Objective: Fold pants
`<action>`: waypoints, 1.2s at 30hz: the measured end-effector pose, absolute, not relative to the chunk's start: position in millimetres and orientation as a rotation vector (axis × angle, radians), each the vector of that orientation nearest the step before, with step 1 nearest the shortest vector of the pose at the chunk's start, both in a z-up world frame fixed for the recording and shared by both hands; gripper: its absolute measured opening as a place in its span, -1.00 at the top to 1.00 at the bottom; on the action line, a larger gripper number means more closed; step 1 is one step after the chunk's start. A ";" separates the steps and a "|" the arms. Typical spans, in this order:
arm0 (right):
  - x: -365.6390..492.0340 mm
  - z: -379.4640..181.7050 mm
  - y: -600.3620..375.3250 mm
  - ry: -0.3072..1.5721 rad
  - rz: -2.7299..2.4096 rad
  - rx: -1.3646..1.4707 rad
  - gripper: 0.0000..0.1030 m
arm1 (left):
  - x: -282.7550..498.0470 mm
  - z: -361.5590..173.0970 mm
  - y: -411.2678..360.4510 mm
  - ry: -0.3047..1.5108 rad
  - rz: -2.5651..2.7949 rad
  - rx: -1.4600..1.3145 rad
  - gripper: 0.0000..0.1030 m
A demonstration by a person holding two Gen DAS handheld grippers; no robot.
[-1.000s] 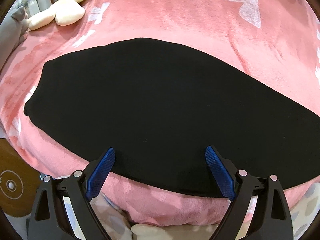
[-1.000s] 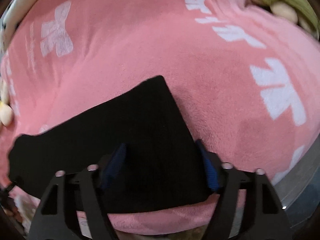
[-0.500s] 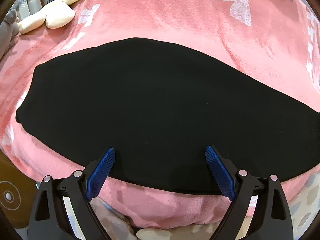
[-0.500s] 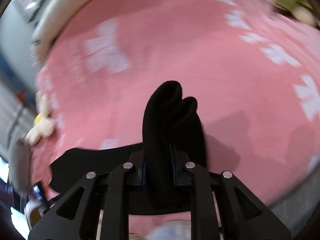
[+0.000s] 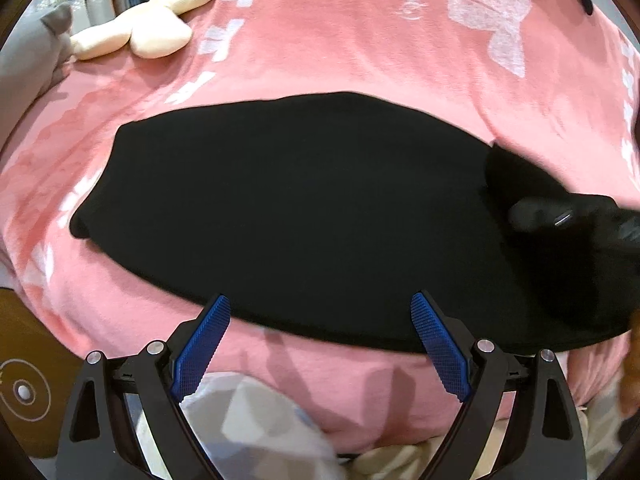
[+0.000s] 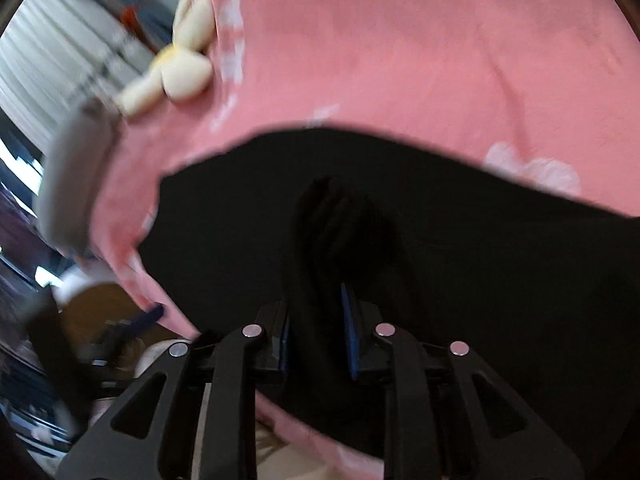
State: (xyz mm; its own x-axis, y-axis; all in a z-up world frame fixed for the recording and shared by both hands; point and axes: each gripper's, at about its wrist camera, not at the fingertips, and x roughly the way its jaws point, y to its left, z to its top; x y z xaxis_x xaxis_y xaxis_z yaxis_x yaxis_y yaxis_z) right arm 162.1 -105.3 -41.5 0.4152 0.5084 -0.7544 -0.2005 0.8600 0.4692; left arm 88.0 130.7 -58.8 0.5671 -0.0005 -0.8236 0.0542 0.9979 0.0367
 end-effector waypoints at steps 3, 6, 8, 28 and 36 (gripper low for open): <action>162.5 -36.9 -90.8 1.043 0.434 0.274 0.33 | 86.8 -59.1 144.7 0.970 -0.063 -0.024 -0.74; 157.7 -26.7 -84.9 1.060 0.479 0.276 0.16 | 87.6 -61.5 150.9 0.972 -0.071 -0.066 -0.74; 144.7 -5.4 -101.4 1.022 0.501 0.317 0.17 | 91.1 -64.8 156.0 0.997 -0.078 -0.099 -0.74; 86.6 -36.5 -230.9 1.006 0.028 0.277 0.64 | 93.7 -67.9 179.1 0.993 -0.055 -0.288 -0.74; 54.1 12.7 -303.6 0.873 -0.098 0.275 0.67 | 78.7 -48.4 161.9 0.931 0.028 -0.115 -0.74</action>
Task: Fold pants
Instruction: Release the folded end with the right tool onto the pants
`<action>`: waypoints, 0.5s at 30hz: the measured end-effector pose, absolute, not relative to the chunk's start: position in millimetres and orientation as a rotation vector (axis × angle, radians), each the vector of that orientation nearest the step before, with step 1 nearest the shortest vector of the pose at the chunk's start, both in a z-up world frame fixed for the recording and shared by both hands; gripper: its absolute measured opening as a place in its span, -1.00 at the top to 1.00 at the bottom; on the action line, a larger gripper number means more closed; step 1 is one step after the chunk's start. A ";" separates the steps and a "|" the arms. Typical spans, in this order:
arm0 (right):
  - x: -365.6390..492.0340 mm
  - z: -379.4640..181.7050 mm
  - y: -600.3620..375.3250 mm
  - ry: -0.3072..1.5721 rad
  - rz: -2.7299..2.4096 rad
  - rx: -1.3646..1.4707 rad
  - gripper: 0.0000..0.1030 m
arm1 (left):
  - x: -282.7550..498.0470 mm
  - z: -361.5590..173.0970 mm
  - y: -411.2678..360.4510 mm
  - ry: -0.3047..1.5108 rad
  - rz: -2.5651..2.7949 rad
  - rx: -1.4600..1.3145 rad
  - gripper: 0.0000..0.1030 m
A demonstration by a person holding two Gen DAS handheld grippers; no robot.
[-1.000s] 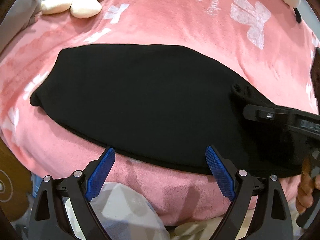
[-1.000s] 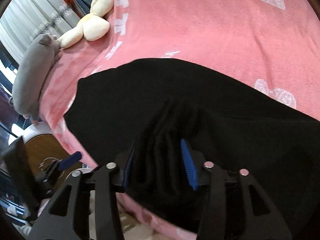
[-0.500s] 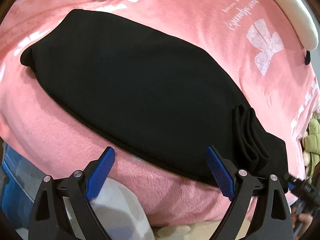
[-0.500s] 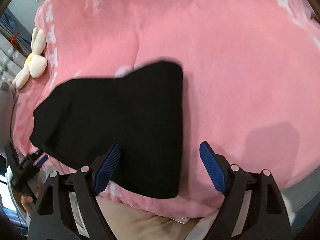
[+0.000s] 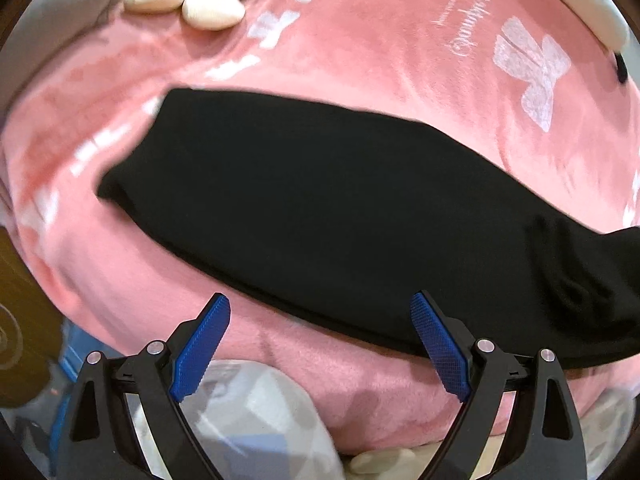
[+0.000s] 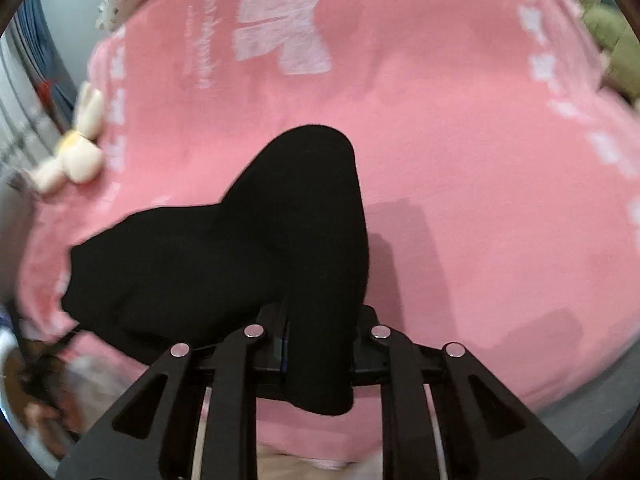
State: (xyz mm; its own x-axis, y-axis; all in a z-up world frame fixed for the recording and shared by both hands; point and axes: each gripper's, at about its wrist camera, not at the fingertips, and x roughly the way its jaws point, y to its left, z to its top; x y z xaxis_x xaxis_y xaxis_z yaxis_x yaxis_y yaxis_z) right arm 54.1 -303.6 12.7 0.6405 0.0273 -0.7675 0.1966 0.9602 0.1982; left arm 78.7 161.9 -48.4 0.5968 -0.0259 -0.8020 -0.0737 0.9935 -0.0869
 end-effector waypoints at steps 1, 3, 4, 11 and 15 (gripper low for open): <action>51.4 9.8 -316.6 0.877 -0.137 0.283 0.66 | 77.0 -46.4 159.2 0.927 0.023 -0.101 -0.74; 41.6 -6.0 -355.1 0.904 -0.212 0.356 0.63 | 74.5 -44.9 160.8 0.933 0.019 -0.106 -0.74; 40.6 -14.9 -365.2 0.930 -0.231 0.366 0.50 | 74.6 -44.8 161.6 0.940 0.014 -0.117 -0.74; 20.3 33.0 -347.7 0.854 -0.281 0.172 -0.11 | 84.1 -48.4 146.9 0.958 0.000 -0.123 -0.74; 39.8 22.4 -253.7 0.938 0.120 0.150 -0.09 | 84.7 -54.3 136.5 0.961 -0.006 -0.122 -0.74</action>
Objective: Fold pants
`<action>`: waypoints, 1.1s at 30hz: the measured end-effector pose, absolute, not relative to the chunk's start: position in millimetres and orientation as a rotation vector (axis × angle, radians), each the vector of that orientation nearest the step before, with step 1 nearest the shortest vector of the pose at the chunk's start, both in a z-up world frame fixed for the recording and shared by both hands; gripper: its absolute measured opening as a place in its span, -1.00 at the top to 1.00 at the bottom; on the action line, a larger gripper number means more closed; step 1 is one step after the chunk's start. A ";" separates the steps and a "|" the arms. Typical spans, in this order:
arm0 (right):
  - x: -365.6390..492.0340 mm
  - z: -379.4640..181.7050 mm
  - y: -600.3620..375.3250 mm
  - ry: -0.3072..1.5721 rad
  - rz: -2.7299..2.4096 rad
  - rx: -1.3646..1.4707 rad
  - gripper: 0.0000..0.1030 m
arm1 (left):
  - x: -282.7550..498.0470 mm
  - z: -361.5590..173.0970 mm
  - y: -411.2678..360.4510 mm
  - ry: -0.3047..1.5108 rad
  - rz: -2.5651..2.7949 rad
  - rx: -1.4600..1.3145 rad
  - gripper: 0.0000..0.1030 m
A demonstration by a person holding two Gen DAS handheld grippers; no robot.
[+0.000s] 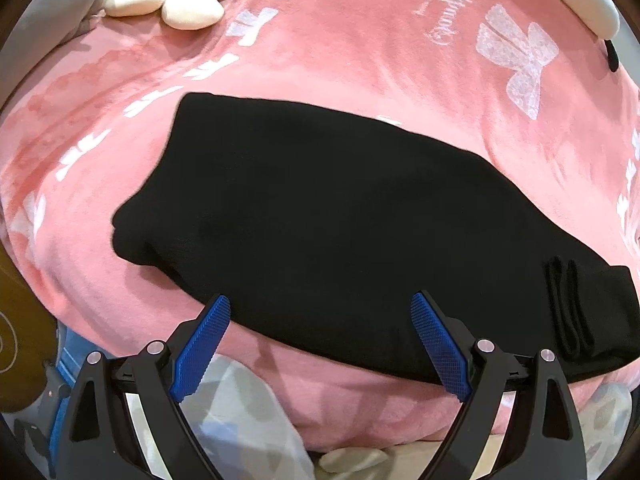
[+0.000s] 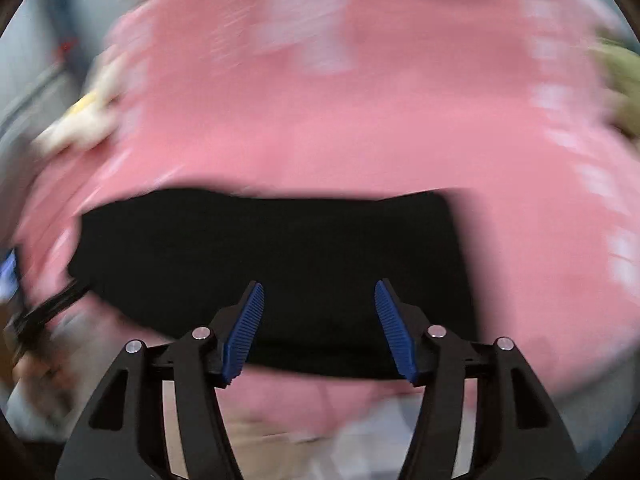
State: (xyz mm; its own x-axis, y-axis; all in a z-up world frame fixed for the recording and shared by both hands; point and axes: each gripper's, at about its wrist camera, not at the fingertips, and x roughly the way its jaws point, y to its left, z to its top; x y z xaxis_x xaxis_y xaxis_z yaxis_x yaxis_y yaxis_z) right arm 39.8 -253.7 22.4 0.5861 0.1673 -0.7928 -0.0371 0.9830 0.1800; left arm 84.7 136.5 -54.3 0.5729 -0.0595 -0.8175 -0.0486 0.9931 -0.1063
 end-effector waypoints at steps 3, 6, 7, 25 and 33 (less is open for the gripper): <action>53.2 -14.2 -189.1 0.989 0.181 -0.054 -0.09 | 81.8 -56.9 134.4 0.981 -0.008 -0.132 -0.74; 59.9 -41.0 -186.2 1.028 0.181 0.008 0.73 | 76.9 -54.6 139.5 0.981 -0.008 -0.132 -0.74; 62.8 -40.7 -193.7 1.029 0.186 0.068 0.83 | 75.8 -54.3 141.7 0.978 -0.005 -0.134 -0.74; 69.5 -26.4 -150.7 1.012 0.228 -0.098 -0.14 | 74.6 -58.6 164.9 0.989 0.003 -0.244 -0.74; 79.2 -10.5 -171.8 0.953 0.217 0.044 0.79 | 78.8 -56.9 169.9 0.996 0.006 -0.268 -0.74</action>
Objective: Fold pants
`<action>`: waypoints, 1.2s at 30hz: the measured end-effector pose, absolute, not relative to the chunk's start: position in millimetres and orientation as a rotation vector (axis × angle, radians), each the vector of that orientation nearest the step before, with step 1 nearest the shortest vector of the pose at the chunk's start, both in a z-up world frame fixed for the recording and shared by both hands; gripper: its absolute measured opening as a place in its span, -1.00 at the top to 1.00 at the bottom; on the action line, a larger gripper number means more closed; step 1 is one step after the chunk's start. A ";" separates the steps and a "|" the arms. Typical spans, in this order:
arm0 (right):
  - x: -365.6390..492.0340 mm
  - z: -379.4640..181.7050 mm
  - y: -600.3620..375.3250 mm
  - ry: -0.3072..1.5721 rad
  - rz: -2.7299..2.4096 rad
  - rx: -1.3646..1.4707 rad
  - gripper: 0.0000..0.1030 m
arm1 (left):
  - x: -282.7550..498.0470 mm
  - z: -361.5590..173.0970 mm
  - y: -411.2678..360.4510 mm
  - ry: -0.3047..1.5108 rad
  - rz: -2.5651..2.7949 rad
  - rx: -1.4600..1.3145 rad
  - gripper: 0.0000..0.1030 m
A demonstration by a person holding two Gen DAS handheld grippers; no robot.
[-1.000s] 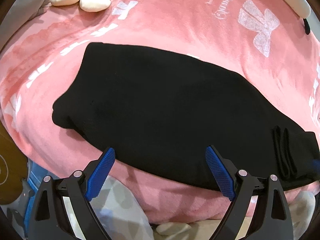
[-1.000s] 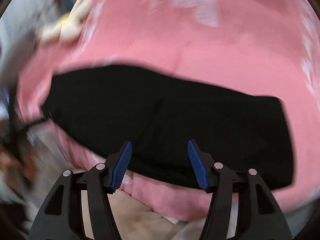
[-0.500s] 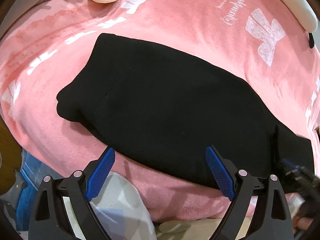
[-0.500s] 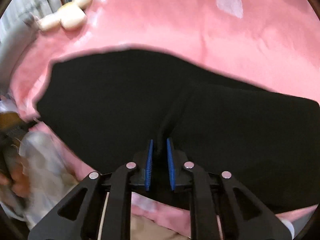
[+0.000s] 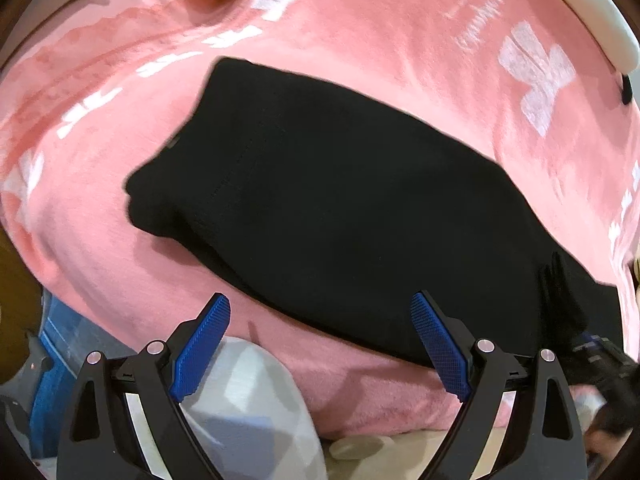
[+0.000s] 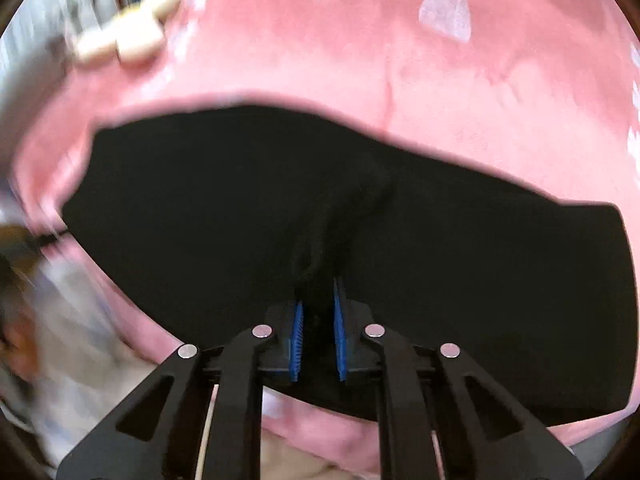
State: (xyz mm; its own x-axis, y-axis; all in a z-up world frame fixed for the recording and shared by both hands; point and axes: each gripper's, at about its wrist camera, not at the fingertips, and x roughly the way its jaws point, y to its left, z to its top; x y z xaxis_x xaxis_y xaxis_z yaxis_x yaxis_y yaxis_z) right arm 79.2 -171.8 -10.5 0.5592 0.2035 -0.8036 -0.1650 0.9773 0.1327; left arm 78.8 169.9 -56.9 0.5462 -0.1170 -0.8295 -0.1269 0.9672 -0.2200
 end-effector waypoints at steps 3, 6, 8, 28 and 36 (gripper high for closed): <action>86.3 16.1 -161.5 0.892 0.305 0.086 0.78 | 79.4 -48.0 189.4 0.941 0.026 -0.369 -0.74; 105.0 -20.4 -147.6 1.007 0.333 0.035 0.66 | 83.9 -49.4 215.2 0.915 0.069 -0.529 -0.74; 103.2 -38.2 -149.8 1.034 0.313 0.061 0.65 | 89.4 -53.2 232.3 0.925 0.103 -0.603 -0.74; 60.9 -1.7 -243.4 0.870 0.080 0.264 -0.56 | 120.5 25.4 187.3 0.786 -0.036 -0.444 0.61; 54.7 -13.9 -256.1 0.906 0.063 0.297 -0.57 | 122.8 -2.5 32.1 0.984 -0.331 -0.292 -0.42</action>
State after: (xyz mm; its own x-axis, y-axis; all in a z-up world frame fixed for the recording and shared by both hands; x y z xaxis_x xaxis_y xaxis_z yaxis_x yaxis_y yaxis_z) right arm 54.7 -256.1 -13.9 0.6184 0.1786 -0.7653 0.0705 0.9573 0.2804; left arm 122.8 32.1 -2.5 0.5113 -0.4011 -0.7600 0.1402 0.9115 -0.3868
